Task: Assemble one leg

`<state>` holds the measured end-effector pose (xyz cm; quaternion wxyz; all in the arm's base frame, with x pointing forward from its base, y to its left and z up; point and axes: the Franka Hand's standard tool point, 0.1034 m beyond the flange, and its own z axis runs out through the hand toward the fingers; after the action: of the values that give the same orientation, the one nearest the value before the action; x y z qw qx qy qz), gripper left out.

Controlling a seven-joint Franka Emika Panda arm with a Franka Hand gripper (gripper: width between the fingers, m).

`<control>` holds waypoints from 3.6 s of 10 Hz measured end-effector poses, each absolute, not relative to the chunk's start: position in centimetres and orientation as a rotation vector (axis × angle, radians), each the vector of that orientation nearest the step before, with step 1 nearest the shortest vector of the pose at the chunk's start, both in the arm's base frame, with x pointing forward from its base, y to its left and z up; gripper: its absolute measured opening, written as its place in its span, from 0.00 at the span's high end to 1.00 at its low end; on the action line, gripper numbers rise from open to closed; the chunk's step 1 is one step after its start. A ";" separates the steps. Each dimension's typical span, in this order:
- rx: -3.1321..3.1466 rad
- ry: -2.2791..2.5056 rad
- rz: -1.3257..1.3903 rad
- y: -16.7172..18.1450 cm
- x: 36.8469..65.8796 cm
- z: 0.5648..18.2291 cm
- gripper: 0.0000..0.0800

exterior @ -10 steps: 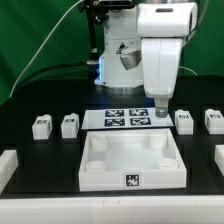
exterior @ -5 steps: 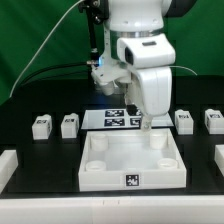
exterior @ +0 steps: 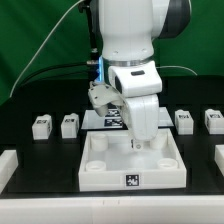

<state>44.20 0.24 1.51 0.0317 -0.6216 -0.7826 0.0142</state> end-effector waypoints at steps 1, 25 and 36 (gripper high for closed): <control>-1.915 -2.408 0.045 0.2 44.1 1.4 0.19; -2.015 -2.328 0.043 0.9 44.6 1.6 0.92; -2.220 -2.106 0.023 6.7 49.1 1.4 0.92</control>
Offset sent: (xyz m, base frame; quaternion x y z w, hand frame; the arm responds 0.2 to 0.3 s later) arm 0.0000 0.0000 0.0000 0.0000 0.0000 0.0000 1.0000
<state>49.06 6.72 1.44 0.0406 -0.7249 -0.6876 0.0077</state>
